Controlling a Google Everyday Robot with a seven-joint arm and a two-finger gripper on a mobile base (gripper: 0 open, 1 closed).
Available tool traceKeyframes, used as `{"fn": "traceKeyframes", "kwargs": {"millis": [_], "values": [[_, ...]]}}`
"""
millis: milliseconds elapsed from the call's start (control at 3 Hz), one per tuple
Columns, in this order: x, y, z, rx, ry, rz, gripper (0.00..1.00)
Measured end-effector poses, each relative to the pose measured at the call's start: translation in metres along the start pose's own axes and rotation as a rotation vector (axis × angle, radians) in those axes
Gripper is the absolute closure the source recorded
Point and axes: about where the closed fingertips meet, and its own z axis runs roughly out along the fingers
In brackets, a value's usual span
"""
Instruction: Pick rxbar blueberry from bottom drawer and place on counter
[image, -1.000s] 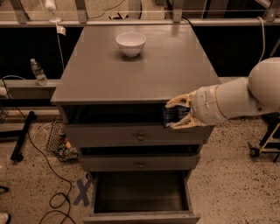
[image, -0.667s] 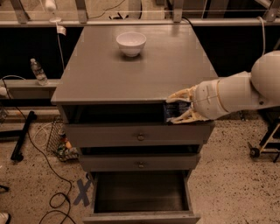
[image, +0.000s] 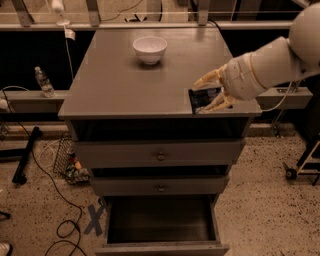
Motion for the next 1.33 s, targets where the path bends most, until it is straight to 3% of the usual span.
{"fn": "traceKeyframes", "kwargs": {"millis": [667, 1000, 1333], "values": [[0.052, -0.055, 0.012, -0.083, 0.104, -0.021, 1.0], [0.07, -0.071, 0.027, -0.091, 0.149, -0.027, 1.0], [0.082, -0.088, 0.051, -0.078, 0.131, -0.036, 1.0]]}}
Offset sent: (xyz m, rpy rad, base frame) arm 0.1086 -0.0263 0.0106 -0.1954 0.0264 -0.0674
